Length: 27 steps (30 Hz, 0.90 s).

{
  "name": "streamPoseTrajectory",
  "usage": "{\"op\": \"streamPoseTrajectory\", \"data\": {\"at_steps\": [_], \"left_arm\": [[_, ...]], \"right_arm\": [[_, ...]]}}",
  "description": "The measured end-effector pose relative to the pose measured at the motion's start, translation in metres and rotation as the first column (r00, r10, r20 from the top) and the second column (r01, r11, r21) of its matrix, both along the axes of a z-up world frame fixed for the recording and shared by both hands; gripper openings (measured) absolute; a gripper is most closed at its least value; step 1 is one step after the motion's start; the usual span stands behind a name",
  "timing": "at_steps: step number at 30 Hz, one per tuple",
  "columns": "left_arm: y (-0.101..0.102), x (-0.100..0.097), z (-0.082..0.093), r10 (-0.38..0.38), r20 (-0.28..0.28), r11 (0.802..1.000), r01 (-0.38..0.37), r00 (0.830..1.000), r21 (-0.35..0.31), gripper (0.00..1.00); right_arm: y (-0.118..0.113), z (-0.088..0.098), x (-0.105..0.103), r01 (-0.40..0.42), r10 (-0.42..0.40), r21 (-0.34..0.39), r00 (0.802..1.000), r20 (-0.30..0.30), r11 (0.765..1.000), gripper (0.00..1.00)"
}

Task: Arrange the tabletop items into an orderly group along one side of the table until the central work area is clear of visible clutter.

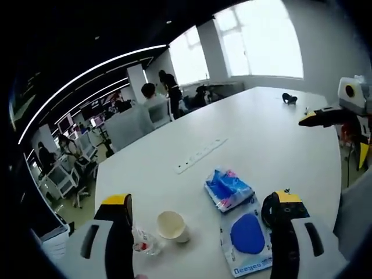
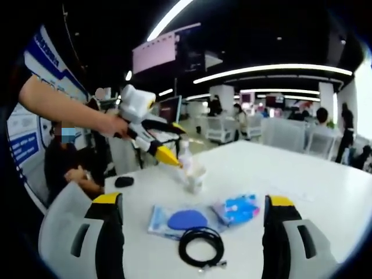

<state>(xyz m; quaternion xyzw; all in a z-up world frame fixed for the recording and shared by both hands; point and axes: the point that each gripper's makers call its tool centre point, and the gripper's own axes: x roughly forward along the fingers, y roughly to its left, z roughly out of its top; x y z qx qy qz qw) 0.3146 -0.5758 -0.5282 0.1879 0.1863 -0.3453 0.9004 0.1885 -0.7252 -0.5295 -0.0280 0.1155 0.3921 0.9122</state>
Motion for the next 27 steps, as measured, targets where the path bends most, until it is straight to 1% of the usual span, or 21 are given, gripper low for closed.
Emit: {"op": "streamPoseTrajectory", "data": {"at_steps": [5, 7, 12, 16, 19, 23, 27], "left_arm": [[-0.005, -0.003, 0.004, 0.004, 0.009, 1.0, -0.004, 1.0, -0.012, 0.99], [-0.007, -0.005, 0.005, 0.004, 0.011, 1.0, -0.004, 1.0, -0.015, 0.99], [-0.013, -0.013, 0.008, -0.009, 0.012, 1.0, 0.009, 1.0, -0.012, 0.99], [-0.014, -0.019, 0.012, -0.016, 0.019, 1.0, 0.017, 1.0, -0.025, 0.99], [-0.013, -0.025, 0.01, -0.031, 0.018, 0.999, 0.031, 0.999, -0.013, 0.99], [-0.012, -0.029, 0.006, -0.036, 0.011, 0.999, 0.036, 0.999, -0.019, 0.98], [-0.016, -0.032, 0.001, -0.049, 0.014, 0.999, 0.05, 0.999, -0.021, 0.96]], "right_arm": [[-0.004, 0.003, 0.002, -0.012, 0.012, -0.013, 1.0, 0.014, 1.0, 0.98], [-0.007, 0.003, 0.005, -0.017, 0.018, -0.029, 1.0, 0.021, 0.999, 0.98], [-0.011, 0.007, 0.012, -0.02, 0.022, -0.038, 0.999, 0.031, 0.999, 0.98], [-0.012, 0.007, 0.02, -0.025, 0.027, -0.055, 0.999, 0.038, 0.998, 0.97], [-0.012, 0.006, 0.025, -0.032, 0.036, -0.079, 0.998, 0.049, 0.996, 0.95], [-0.016, 0.002, 0.03, -0.042, 0.048, -0.121, 0.998, 0.044, 0.992, 0.95], [-0.022, -0.002, 0.034, -0.054, 0.06, -0.156, 0.997, 0.04, 0.986, 0.93]]}}
